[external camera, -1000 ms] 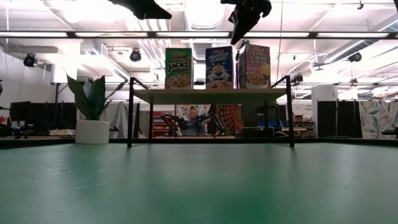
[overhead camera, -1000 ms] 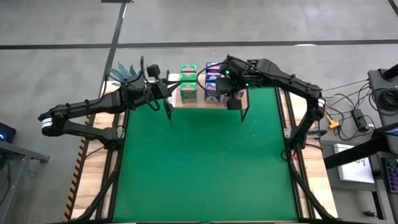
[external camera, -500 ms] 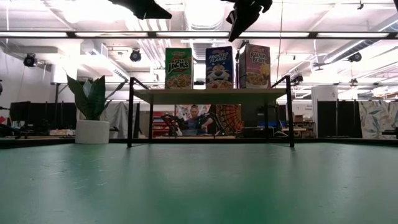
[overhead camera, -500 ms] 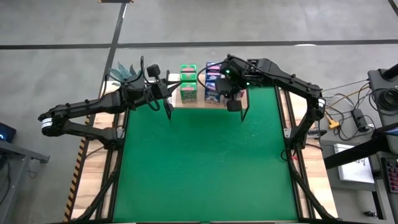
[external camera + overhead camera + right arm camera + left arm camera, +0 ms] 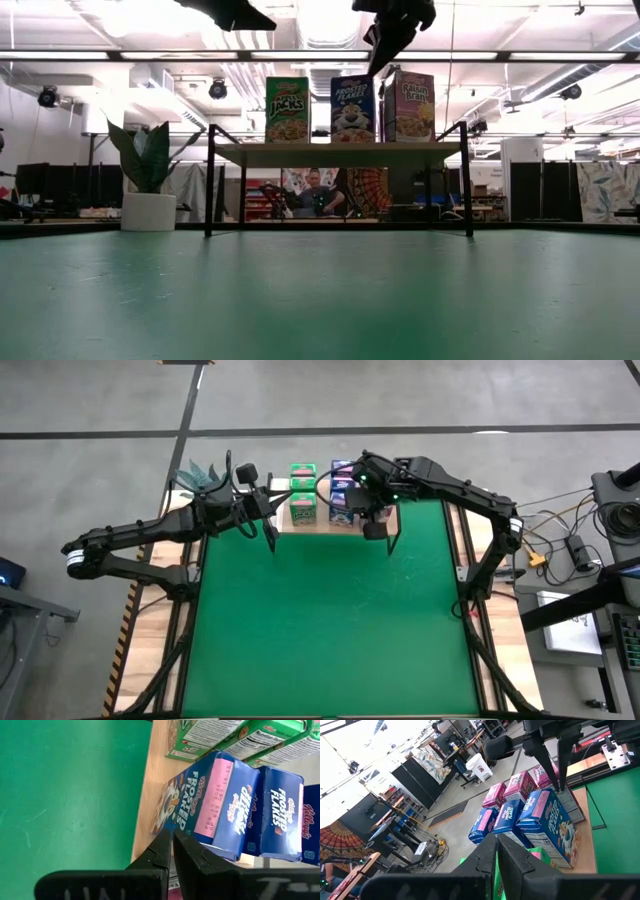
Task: Stack cereal on shelf
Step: Put the pink cereal box on the shelf aligned with the other pink cereal boxes
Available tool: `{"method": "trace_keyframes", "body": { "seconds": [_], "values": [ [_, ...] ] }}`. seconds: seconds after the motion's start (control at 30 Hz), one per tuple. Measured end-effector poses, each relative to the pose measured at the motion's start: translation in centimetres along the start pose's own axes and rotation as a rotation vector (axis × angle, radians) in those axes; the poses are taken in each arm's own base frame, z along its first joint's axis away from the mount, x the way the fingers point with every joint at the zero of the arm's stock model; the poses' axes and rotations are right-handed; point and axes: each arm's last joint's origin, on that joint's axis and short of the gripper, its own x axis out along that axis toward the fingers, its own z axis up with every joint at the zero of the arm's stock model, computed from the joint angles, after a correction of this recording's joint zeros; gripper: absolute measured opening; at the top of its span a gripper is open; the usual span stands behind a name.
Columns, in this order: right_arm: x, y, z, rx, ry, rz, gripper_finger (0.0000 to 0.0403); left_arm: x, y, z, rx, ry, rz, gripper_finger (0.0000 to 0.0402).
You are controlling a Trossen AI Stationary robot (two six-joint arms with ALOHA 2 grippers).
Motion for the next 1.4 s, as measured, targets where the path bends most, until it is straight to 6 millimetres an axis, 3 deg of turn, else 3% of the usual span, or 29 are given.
{"method": "trace_keyframes", "body": {
  "seconds": [0.9,1.4],
  "values": [
    [-0.2,-0.3,-0.1,-0.025,0.036,-0.069,0.0009,0.0,0.0,0.0,0.0,0.0,0.0,0.0],
    [-3.2,-0.6,-0.7,0.001,-0.029,-0.124,0.0009,0.0,0.0,0.0,0.0,0.0,0.0,0.0]
  ]
}}
